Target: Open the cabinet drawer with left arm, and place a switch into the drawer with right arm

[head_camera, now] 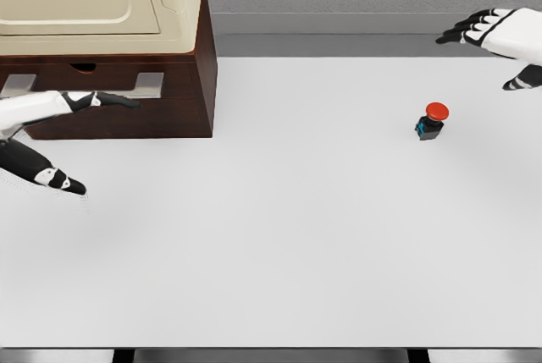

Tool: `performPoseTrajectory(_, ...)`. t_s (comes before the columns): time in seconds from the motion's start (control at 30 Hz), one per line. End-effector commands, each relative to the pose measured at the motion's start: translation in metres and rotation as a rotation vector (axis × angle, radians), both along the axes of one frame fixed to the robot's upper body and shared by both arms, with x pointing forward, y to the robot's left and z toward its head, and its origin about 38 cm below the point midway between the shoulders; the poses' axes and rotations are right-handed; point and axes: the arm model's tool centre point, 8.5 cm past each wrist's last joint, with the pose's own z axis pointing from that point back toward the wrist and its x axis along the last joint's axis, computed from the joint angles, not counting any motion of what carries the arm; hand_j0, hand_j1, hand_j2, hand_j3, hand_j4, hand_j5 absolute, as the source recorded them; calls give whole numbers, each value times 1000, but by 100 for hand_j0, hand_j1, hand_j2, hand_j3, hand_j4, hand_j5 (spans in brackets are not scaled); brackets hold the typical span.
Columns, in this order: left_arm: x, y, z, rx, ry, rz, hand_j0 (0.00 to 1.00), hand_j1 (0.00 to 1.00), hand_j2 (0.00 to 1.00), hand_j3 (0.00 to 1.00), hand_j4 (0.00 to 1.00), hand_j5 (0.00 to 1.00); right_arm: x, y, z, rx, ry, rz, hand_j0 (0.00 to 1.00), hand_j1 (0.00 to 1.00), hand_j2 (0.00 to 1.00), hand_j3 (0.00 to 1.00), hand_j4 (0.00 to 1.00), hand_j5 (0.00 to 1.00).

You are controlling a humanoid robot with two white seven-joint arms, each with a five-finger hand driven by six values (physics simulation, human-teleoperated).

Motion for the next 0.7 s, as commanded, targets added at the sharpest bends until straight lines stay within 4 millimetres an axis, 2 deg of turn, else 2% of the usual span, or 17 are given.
performPoseTrajectory(0.0,6,10,-4,32,111,108,100,100,100,100,100,100,9,12,-35,21,83,5,100,100,100,100,100,100)
performPoseTrajectory(0.23,18,33,20,169,134,295,100,100,100,100,100,100,12,24,-49,-23,130,39,100,100,100,100,100,100)
performPoseTrajectory(0.33,19,33,18,182,141,309,100,100,100,100,100,100,12,21,-51,-24,136,29,100,100,100,100,100,100)
performPoseTrajectory(0.4,21,33,14,223,119,313,100,100,100,100,100,100,12,25,-60,-42,162,39,100,100,100,100,100,100)
performPoseTrajectory(0.5,24,34,7,226,168,360,100,100,100,100,100,100,15,16,-66,-43,183,12,100,100,100,100,100,100)
performPoseTrajectory(0.67,27,32,4,211,174,373,100,100,100,100,100,100,17,23,-69,-58,196,26,100,100,100,100,100,100)
